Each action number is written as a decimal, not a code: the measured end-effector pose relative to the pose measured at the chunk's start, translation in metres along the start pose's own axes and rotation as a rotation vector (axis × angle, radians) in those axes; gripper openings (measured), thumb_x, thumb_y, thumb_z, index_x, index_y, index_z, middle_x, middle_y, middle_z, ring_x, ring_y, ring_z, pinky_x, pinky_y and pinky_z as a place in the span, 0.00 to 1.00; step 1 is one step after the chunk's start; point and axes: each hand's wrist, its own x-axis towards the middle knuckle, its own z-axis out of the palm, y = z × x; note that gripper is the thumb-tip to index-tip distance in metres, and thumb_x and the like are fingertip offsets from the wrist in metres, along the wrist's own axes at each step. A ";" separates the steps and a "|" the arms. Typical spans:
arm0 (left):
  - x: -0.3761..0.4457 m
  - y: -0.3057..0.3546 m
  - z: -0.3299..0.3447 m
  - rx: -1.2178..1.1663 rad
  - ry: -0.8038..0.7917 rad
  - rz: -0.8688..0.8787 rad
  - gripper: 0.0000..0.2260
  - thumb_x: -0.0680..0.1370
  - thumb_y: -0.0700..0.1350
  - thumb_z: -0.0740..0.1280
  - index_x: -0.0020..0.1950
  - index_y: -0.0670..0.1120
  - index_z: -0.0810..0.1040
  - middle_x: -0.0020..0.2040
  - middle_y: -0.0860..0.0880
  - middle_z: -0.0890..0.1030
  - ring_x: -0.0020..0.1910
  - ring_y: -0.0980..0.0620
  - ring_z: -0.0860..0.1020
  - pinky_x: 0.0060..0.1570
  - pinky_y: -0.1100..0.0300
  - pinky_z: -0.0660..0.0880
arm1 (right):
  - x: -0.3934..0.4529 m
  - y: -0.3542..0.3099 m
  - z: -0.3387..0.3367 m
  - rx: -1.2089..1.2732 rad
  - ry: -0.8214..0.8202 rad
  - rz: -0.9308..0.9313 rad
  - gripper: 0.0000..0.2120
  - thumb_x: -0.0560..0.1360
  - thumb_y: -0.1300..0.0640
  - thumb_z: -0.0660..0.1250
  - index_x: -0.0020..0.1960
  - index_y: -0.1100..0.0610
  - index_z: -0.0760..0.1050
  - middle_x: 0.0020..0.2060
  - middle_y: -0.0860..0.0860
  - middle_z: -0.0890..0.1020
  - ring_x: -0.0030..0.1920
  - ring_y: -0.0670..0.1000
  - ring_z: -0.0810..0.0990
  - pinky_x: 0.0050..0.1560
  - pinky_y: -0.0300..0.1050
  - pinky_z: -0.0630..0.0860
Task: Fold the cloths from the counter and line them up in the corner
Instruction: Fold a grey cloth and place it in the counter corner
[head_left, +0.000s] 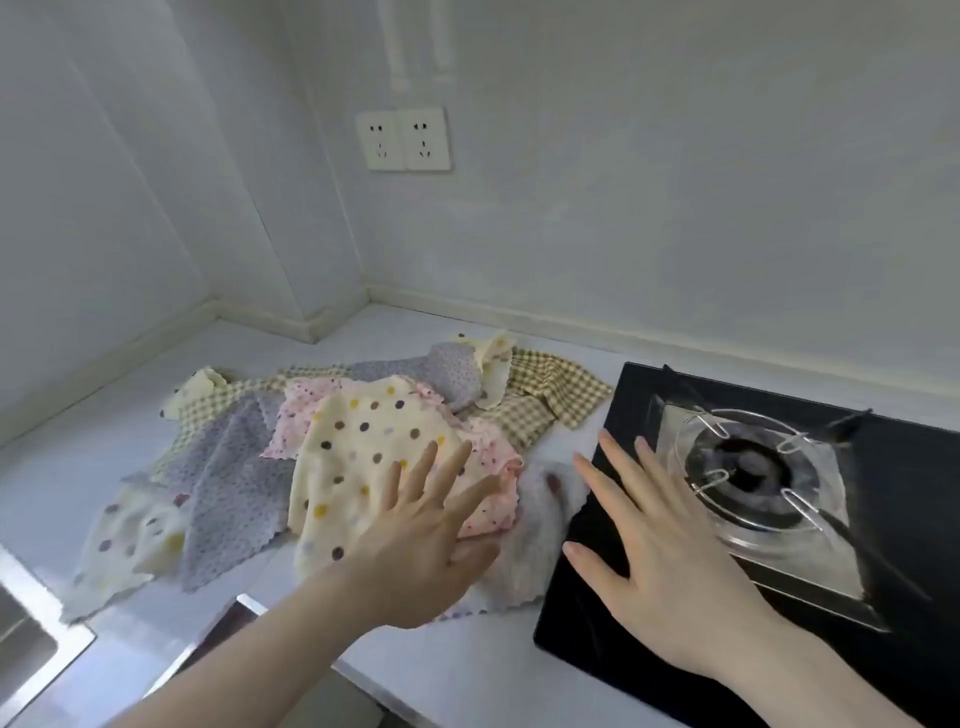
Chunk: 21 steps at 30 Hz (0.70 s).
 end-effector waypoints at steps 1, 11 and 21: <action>0.001 -0.003 0.014 0.000 -0.009 0.003 0.30 0.82 0.69 0.49 0.82 0.67 0.42 0.82 0.59 0.31 0.80 0.49 0.28 0.79 0.41 0.33 | 0.000 0.001 0.013 -0.033 -0.040 -0.019 0.37 0.77 0.29 0.41 0.81 0.39 0.33 0.78 0.39 0.26 0.78 0.48 0.24 0.79 0.50 0.34; 0.008 -0.027 0.092 -0.059 0.241 0.009 0.36 0.75 0.75 0.44 0.82 0.66 0.49 0.83 0.64 0.45 0.83 0.56 0.39 0.81 0.47 0.38 | -0.019 0.010 0.090 -0.039 0.022 -0.037 0.36 0.78 0.29 0.43 0.82 0.38 0.39 0.80 0.37 0.32 0.79 0.42 0.29 0.81 0.54 0.35; -0.046 -0.014 0.101 -0.217 0.580 0.205 0.09 0.79 0.52 0.64 0.58 0.54 0.74 0.64 0.57 0.74 0.64 0.53 0.72 0.65 0.59 0.64 | -0.055 -0.001 0.103 0.029 0.136 0.113 0.30 0.83 0.35 0.49 0.83 0.43 0.53 0.83 0.43 0.47 0.83 0.47 0.46 0.82 0.55 0.44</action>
